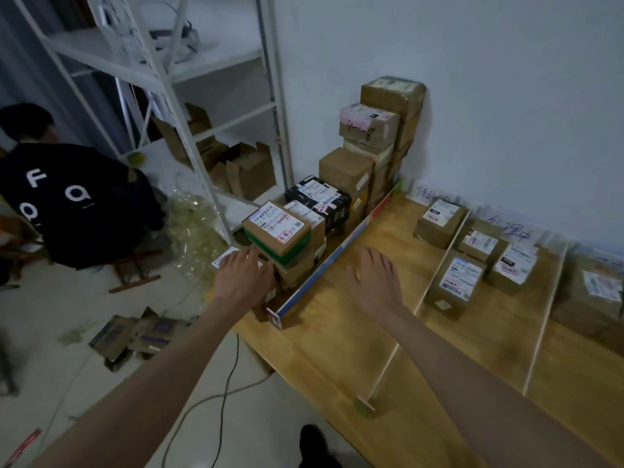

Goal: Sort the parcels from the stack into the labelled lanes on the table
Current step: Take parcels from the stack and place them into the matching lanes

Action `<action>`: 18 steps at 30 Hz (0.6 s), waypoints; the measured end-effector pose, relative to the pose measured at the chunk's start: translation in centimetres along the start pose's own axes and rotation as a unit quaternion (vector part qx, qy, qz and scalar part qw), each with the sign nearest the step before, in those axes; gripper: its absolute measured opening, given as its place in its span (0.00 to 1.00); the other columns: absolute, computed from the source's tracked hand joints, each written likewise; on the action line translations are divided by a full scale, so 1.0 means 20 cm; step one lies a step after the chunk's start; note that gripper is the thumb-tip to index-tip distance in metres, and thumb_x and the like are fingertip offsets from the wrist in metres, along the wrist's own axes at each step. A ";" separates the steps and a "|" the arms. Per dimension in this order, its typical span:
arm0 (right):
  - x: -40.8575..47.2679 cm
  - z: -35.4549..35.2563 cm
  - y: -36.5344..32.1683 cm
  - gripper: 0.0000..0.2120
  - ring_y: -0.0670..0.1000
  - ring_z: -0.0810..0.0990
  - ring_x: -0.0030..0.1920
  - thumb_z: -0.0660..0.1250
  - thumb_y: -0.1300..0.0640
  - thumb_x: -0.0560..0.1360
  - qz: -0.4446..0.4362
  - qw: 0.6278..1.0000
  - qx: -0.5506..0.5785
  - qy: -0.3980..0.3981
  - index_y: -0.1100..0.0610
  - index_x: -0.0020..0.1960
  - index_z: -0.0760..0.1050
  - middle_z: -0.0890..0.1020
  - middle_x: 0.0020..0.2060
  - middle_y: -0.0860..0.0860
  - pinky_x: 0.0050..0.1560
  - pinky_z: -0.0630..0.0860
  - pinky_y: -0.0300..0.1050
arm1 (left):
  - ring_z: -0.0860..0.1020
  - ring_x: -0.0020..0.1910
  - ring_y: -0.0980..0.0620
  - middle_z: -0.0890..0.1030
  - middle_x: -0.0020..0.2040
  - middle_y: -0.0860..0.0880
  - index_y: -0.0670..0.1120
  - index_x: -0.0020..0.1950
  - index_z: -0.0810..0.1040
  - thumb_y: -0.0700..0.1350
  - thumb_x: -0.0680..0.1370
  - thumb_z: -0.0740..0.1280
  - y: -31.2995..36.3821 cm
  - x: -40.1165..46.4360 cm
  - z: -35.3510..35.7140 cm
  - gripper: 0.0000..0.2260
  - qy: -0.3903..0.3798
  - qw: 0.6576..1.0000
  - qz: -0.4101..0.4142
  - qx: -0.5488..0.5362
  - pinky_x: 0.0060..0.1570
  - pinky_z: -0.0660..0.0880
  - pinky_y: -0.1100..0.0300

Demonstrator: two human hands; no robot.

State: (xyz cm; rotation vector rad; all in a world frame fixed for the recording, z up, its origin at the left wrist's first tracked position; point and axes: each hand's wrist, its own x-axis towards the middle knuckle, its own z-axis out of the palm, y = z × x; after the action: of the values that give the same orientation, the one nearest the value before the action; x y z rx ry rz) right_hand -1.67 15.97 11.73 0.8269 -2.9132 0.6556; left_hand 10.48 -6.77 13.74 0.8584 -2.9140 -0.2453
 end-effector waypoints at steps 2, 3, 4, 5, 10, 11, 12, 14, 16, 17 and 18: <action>0.15 0.06 -0.07 0.21 0.52 0.69 0.70 0.57 0.48 0.82 -0.008 1.000 0.020 -0.009 0.53 0.73 0.65 0.72 0.69 0.51 0.71 0.64 0.49 | 0.71 0.69 0.45 0.74 0.69 0.46 0.47 0.68 0.72 0.60 0.83 0.53 -0.06 0.14 0.02 0.22 -0.010 0.999 -0.022 -0.021 0.71 0.65 0.46; 0.24 0.09 -0.11 0.21 0.52 0.69 0.70 0.57 0.48 0.82 -0.007 0.999 0.032 -0.018 0.53 0.73 0.65 0.72 0.70 0.51 0.71 0.64 0.50 | 0.72 0.68 0.45 0.75 0.67 0.46 0.47 0.67 0.73 0.60 0.82 0.54 -0.08 0.20 0.02 0.22 -0.009 0.999 -0.039 -0.037 0.69 0.67 0.46; 0.32 0.12 -0.14 0.22 0.52 0.68 0.71 0.56 0.48 0.83 -0.003 0.998 0.047 -0.031 0.53 0.74 0.64 0.71 0.70 0.52 0.71 0.64 0.50 | 0.72 0.67 0.45 0.74 0.67 0.46 0.46 0.67 0.73 0.59 0.82 0.54 -0.11 0.27 0.02 0.22 -0.012 0.997 -0.058 -0.053 0.67 0.69 0.46; 0.41 0.14 -0.18 0.22 0.53 0.68 0.72 0.57 0.48 0.83 -0.001 0.997 0.061 -0.045 0.53 0.75 0.63 0.70 0.71 0.52 0.70 0.65 0.51 | 0.72 0.67 0.45 0.74 0.67 0.45 0.45 0.67 0.73 0.59 0.82 0.55 -0.12 0.32 0.03 0.22 -0.019 0.995 -0.074 -0.067 0.65 0.70 0.46; 0.73 0.23 -0.32 0.28 0.57 0.66 0.72 0.58 0.43 0.82 0.014 0.977 0.148 -0.150 0.51 0.77 0.57 0.67 0.74 0.54 0.66 0.71 0.58 | 0.76 0.57 0.43 0.77 0.61 0.42 0.42 0.66 0.74 0.58 0.82 0.54 -0.16 0.53 0.09 0.24 -0.057 0.974 -0.154 -0.153 0.54 0.72 0.50; 0.77 0.26 -0.34 0.28 0.57 0.67 0.72 0.58 0.42 0.82 0.028 0.969 0.168 -0.180 0.51 0.78 0.56 0.66 0.74 0.54 0.66 0.71 0.58 | 0.78 0.50 0.46 0.79 0.56 0.42 0.41 0.61 0.76 0.58 0.82 0.54 -0.17 0.56 0.11 0.23 -0.074 0.965 -0.172 -0.184 0.49 0.74 0.52; 0.81 0.28 -0.35 0.29 0.57 0.68 0.71 0.59 0.41 0.81 0.040 0.961 0.182 -0.206 0.51 0.77 0.56 0.67 0.74 0.54 0.66 0.72 0.59 | 0.78 0.44 0.48 0.81 0.51 0.44 0.41 0.57 0.77 0.59 0.83 0.55 -0.17 0.58 0.13 0.22 -0.086 0.956 -0.182 -0.214 0.46 0.75 0.53; 0.86 0.31 -0.36 0.30 0.55 0.74 0.67 0.60 0.39 0.80 0.058 0.945 0.206 -0.247 0.52 0.76 0.59 0.71 0.71 0.54 0.64 0.75 0.57 | 0.79 0.40 0.49 0.81 0.44 0.45 0.42 0.48 0.78 0.58 0.83 0.55 -0.18 0.62 0.17 0.22 -0.094 0.943 -0.183 -0.261 0.46 0.78 0.51; 0.87 0.33 -0.38 0.25 0.50 0.78 0.60 0.61 0.42 0.80 0.060 0.935 0.224 -0.270 0.54 0.73 0.65 0.77 0.65 0.53 0.58 0.78 0.48 | 0.79 0.38 0.49 0.80 0.39 0.46 0.43 0.43 0.78 0.56 0.83 0.55 -0.17 0.63 0.17 0.21 -0.104 0.935 -0.173 -0.292 0.46 0.79 0.52; 0.87 0.33 -0.39 0.23 0.50 0.79 0.58 0.62 0.45 0.81 0.056 0.934 0.224 -0.273 0.55 0.71 0.68 0.79 0.63 0.53 0.55 0.77 0.45 | 0.79 0.38 0.49 0.79 0.39 0.47 0.43 0.45 0.78 0.56 0.83 0.56 -0.17 0.63 0.17 0.20 -0.109 0.933 -0.164 -0.300 0.45 0.78 0.52; 0.86 0.34 -0.40 0.21 0.50 0.79 0.59 0.63 0.47 0.81 0.055 0.936 0.221 -0.270 0.55 0.70 0.70 0.79 0.63 0.53 0.55 0.76 0.43 | 0.79 0.39 0.48 0.80 0.41 0.47 0.44 0.47 0.78 0.57 0.83 0.56 -0.17 0.63 0.17 0.20 -0.107 0.936 -0.151 -0.300 0.45 0.79 0.53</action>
State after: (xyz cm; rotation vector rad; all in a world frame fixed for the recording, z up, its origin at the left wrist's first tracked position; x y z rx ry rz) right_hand -11.95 -1.37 11.32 1.0259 -3.3672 1.3217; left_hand 1.25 -15.99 10.38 1.1983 -2.5920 -1.2426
